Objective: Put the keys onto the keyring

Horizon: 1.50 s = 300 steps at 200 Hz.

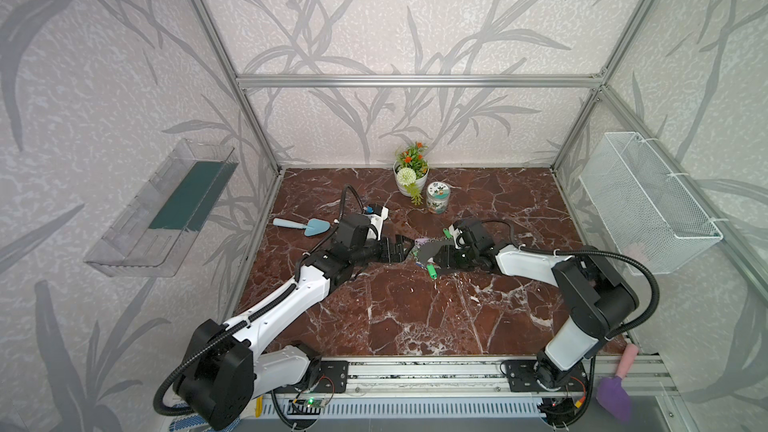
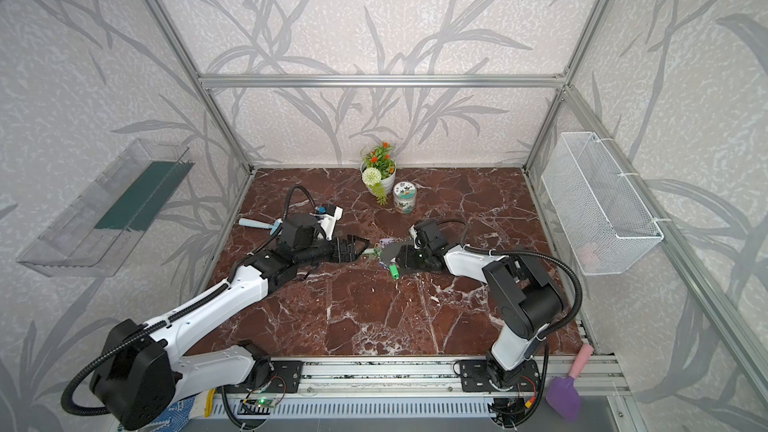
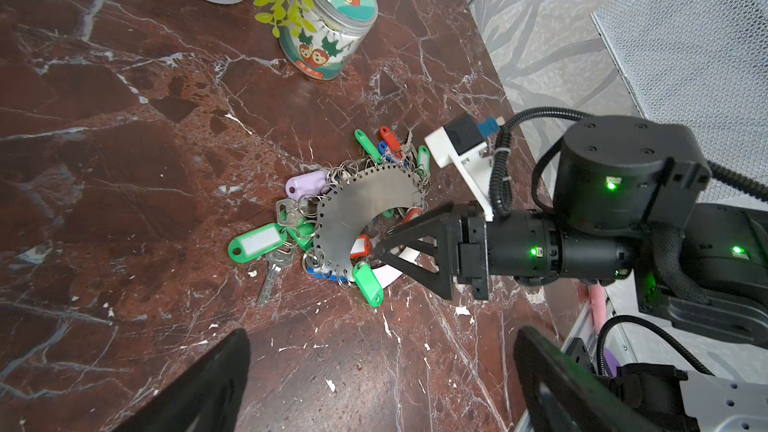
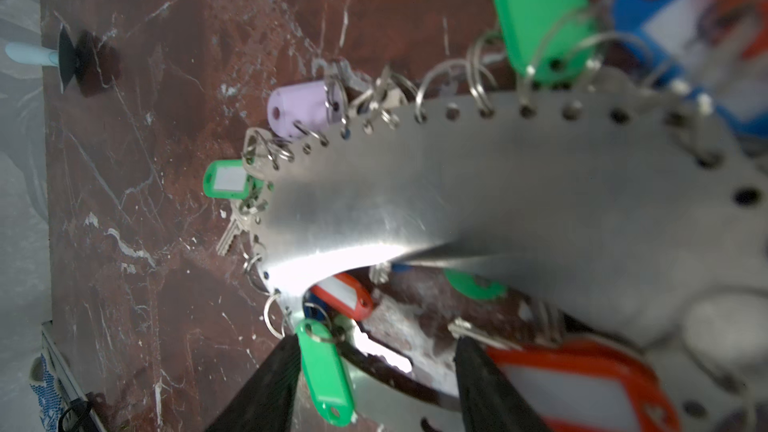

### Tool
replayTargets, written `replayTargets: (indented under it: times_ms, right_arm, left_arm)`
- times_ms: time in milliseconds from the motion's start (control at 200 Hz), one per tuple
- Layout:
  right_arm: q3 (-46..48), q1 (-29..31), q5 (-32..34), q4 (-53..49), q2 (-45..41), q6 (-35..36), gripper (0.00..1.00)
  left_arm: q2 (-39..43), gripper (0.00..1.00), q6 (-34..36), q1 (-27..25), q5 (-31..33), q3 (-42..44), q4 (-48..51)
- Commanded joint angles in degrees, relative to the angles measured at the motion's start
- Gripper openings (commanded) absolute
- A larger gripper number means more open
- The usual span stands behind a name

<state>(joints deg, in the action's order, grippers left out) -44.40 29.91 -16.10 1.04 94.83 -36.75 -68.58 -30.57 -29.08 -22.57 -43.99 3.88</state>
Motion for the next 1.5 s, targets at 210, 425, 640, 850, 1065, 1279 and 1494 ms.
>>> replayTargets:
  times_ms: [210, 425, 640, 850, 1065, 1279, 1494]
  right_arm:
    - [11.5, -13.2, -2.3, -5.3, -12.1, -1.6, 0.61]
    - [12.0, -22.5, 2.2, -8.1, -19.6, -1.3, 0.62]
    - [2.2, -19.2, 1.0, -15.1, -17.7, 4.1, 0.58]
    - [5.3, -13.4, -1.4, -9.4, -16.9, -3.3, 0.64]
    - [8.1, -9.8, -0.9, -3.7, -11.4, -9.4, 0.84]
    - [7.9, -8.9, 0.2, -0.5, -8.2, -10.5, 0.98]
    - [-1.6, -3.4, -1.1, -2.8, 0.9, -3.9, 0.99]
  left_arm:
    - [1.7, 0.99, 0.9, 1.0, 0.4, 0.6, -0.4]
    - [1.9, 0.99, 0.6, 1.3, 0.1, 0.6, -0.8]
    - [2.5, 0.99, 0.3, 1.4, -0.3, 1.1, -1.2]
    - [3.5, 0.99, 0.3, 1.4, 0.2, 1.8, -1.6]
    - [3.6, 0.99, 0.5, 1.4, -0.2, 1.6, -1.4]
    - [5.0, 0.99, 0.7, 1.5, 0.8, 2.4, -1.3]
    - [4.5, 0.99, 0.5, 1.5, 0.6, 2.1, -1.7]
